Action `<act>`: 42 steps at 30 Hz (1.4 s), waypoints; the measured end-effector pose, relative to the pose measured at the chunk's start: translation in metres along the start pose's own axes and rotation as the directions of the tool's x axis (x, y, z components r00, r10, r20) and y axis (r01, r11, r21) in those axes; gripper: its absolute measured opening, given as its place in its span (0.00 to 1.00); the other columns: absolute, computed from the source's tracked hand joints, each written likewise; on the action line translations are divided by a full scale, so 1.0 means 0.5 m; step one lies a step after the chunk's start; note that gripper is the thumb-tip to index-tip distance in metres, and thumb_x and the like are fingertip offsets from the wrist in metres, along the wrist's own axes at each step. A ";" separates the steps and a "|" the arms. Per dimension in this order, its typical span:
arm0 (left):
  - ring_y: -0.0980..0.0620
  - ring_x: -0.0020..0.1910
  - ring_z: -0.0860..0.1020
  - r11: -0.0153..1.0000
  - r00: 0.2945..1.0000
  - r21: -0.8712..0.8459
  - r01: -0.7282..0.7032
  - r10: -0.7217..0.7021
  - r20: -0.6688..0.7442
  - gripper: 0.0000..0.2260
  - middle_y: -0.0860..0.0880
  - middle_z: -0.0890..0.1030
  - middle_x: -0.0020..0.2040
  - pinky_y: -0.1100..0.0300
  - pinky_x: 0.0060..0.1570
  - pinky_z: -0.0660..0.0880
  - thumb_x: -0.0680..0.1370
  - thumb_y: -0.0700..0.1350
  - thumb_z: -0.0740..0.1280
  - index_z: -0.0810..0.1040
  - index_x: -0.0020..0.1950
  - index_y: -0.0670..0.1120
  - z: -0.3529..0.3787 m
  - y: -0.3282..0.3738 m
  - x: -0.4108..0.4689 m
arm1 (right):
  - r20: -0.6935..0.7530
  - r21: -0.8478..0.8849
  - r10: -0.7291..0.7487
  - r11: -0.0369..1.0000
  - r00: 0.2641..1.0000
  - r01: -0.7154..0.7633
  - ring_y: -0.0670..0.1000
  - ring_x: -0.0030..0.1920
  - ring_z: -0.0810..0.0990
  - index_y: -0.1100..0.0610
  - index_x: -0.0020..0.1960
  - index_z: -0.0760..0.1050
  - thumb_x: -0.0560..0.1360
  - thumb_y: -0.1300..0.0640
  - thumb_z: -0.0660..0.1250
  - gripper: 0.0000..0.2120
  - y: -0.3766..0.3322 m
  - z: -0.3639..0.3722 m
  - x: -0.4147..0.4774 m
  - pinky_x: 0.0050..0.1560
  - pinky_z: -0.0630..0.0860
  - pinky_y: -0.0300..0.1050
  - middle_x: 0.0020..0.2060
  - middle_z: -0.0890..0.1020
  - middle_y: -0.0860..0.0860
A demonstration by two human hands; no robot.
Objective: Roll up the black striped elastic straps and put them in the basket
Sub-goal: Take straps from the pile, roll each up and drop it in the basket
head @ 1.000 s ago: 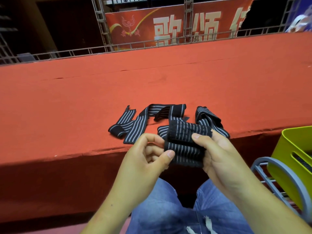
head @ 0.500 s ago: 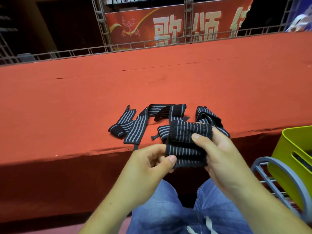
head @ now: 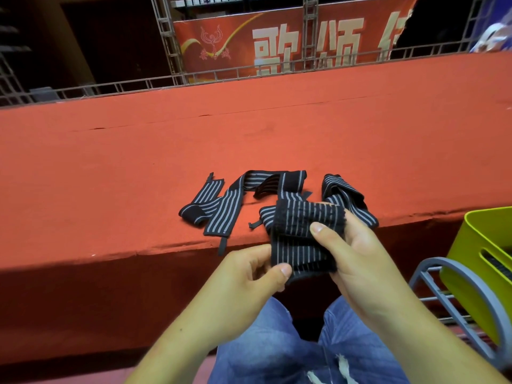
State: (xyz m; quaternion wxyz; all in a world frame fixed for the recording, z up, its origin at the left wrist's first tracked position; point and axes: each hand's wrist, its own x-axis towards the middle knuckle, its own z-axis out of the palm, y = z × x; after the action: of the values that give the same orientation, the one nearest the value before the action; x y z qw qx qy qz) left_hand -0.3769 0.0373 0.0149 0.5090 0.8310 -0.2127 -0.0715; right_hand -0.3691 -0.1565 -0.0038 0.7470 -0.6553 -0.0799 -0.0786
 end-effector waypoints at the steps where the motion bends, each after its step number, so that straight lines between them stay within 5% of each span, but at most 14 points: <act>1: 0.62 0.38 0.75 1.000 1.000 0.021 0.011 -0.011 0.025 0.08 0.54 0.79 0.37 0.64 0.44 0.72 0.84 0.45 0.65 0.82 0.49 0.46 0.003 -0.002 -0.001 | 0.009 -0.009 -0.008 1.000 1.000 0.008 0.56 0.62 0.84 0.47 0.61 0.81 0.79 0.49 0.67 0.12 -0.003 0.000 0.000 0.68 0.75 0.69 0.59 0.86 0.52; 6: 0.62 0.38 0.73 0.999 0.999 0.040 0.016 -0.018 0.044 0.09 0.59 0.75 0.36 0.64 0.42 0.73 0.84 0.44 0.64 0.81 0.47 0.47 0.011 0.002 -0.006 | 0.031 -0.004 -0.023 1.000 0.999 0.023 0.56 0.61 0.85 0.47 0.60 0.82 0.79 0.49 0.67 0.11 -0.011 -0.004 0.001 0.67 0.75 0.70 0.58 0.87 0.52; 11: 0.67 0.36 0.74 1.000 0.999 0.008 0.020 -0.020 0.034 0.23 0.65 0.78 0.33 0.73 0.41 0.70 0.82 0.38 0.64 0.81 0.37 0.64 0.007 0.026 -0.011 | 0.028 0.032 -0.003 0.999 1.000 0.002 0.63 0.58 0.85 0.48 0.60 0.81 0.78 0.48 0.68 0.12 -0.001 -0.003 0.000 0.62 0.75 0.78 0.56 0.86 0.56; 17: 0.68 0.36 0.78 0.989 0.998 -0.140 -0.054 0.048 -0.049 0.11 0.65 0.80 0.33 0.76 0.41 0.71 0.81 0.38 0.68 0.81 0.47 0.54 0.020 0.046 -0.014 | 0.055 0.068 0.000 0.998 0.998 -0.004 0.57 0.65 0.83 0.49 0.63 0.81 0.79 0.51 0.67 0.13 -0.004 -0.006 0.002 0.70 0.73 0.67 0.61 0.86 0.54; 22: 0.62 0.35 0.79 0.992 0.995 -0.129 0.004 -0.016 -0.094 0.13 0.54 0.82 0.34 0.70 0.39 0.73 0.80 0.45 0.71 0.83 0.37 0.56 0.022 0.023 -0.010 | 0.064 0.059 0.031 0.998 0.997 -0.035 0.60 0.61 0.84 0.49 0.61 0.81 0.79 0.49 0.68 0.12 0.003 -0.001 -0.004 0.64 0.74 0.76 0.59 0.86 0.55; 29: 0.59 0.35 0.78 0.984 0.996 -0.160 0.083 -0.084 0.005 0.17 0.53 0.81 0.33 0.67 0.42 0.75 0.82 0.46 0.69 0.82 0.33 0.55 0.011 0.016 -0.014 | 0.061 0.018 -0.008 1.000 0.998 0.007 0.55 0.62 0.84 0.47 0.60 0.81 0.80 0.50 0.69 0.09 -0.003 0.006 -0.008 0.66 0.77 0.67 0.58 0.86 0.53; 38: 0.54 0.32 0.73 0.919 0.953 -0.309 0.246 -0.171 0.252 0.18 0.51 0.77 0.31 0.59 0.42 0.72 0.85 0.54 0.63 0.86 0.43 0.48 0.015 0.001 -0.020 | 0.075 -0.073 -0.075 0.994 0.994 0.080 0.49 0.63 0.83 0.39 0.63 0.78 0.80 0.52 0.70 0.14 -0.011 0.014 -0.009 0.69 0.76 0.60 0.61 0.85 0.47; 42: 0.55 0.40 0.78 0.960 0.961 -0.209 0.185 -0.131 0.245 0.10 0.53 0.83 0.40 0.60 0.48 0.75 0.85 0.47 0.65 0.87 0.53 0.51 0.014 -0.015 -0.016 | 0.087 -0.007 -0.067 0.998 0.994 0.068 0.49 0.64 0.83 0.41 0.63 0.79 0.80 0.53 0.70 0.13 -0.019 0.007 -0.007 0.69 0.76 0.59 0.61 0.85 0.47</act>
State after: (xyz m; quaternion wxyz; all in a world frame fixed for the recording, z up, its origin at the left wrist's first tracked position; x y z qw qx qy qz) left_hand -0.3844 0.0380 0.0040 0.5665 0.7671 -0.1926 -0.2313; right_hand -0.3748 -0.1540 0.0049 0.7367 -0.6586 -0.1338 -0.0755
